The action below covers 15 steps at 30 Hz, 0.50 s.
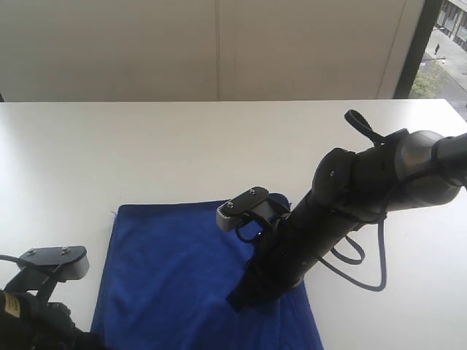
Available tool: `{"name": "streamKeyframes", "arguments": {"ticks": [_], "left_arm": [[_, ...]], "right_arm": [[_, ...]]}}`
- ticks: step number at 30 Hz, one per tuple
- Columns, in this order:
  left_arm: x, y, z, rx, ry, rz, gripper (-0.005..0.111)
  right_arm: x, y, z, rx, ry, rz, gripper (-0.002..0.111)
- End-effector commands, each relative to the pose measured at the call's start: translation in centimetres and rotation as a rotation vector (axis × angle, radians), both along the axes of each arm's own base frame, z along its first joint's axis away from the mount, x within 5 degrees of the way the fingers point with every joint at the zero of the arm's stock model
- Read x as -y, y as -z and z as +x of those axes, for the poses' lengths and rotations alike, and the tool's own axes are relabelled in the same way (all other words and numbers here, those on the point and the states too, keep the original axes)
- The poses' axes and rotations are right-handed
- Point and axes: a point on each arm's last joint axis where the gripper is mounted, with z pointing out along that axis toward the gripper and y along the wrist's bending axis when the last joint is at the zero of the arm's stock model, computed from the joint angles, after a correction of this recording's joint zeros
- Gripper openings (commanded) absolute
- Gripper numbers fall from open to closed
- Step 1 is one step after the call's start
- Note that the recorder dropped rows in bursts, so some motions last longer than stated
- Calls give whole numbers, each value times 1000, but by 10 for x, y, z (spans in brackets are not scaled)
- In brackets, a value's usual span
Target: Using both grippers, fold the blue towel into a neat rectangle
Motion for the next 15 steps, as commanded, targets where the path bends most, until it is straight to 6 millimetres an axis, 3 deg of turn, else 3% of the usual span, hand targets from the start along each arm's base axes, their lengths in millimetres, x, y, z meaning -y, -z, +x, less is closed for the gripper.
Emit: {"name": "streamKeyframes", "arguments": {"ticks": [1,5,15], "left_arm": [[-2,4,-10,-47,32,-9,45],[-9,16,-16,-59,-9,-2,45],[-4,14,-19,-73,9,-69,46]], "right_arm": [[3,18,-3,-28,-27,-41,7],[3,18,-3,-28,-26,-41,7],[3,18,-3,-28,-26,-41,7]]}}
